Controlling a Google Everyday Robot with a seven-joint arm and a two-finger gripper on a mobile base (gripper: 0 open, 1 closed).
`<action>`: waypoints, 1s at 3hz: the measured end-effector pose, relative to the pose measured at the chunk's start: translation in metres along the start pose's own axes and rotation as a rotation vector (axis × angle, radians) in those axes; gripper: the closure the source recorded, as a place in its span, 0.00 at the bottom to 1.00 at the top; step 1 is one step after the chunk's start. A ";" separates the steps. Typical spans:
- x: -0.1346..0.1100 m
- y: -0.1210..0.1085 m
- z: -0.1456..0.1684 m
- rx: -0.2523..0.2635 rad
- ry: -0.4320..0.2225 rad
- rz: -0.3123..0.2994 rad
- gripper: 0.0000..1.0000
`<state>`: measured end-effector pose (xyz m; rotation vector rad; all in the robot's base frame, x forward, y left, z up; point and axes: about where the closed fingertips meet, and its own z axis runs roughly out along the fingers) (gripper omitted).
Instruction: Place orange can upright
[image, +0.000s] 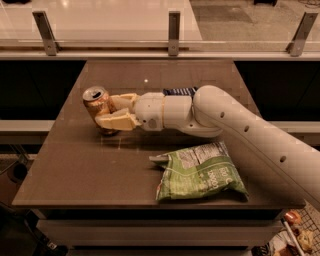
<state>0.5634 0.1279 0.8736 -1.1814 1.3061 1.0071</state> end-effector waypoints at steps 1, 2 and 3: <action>-0.001 0.001 0.002 -0.004 0.000 -0.001 0.14; -0.001 0.003 0.004 -0.008 -0.001 -0.002 0.00; -0.001 0.003 0.004 -0.008 -0.001 -0.002 0.00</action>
Offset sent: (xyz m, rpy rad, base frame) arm -0.0010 0.0020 0.0003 0.0000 -0.0005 0.0038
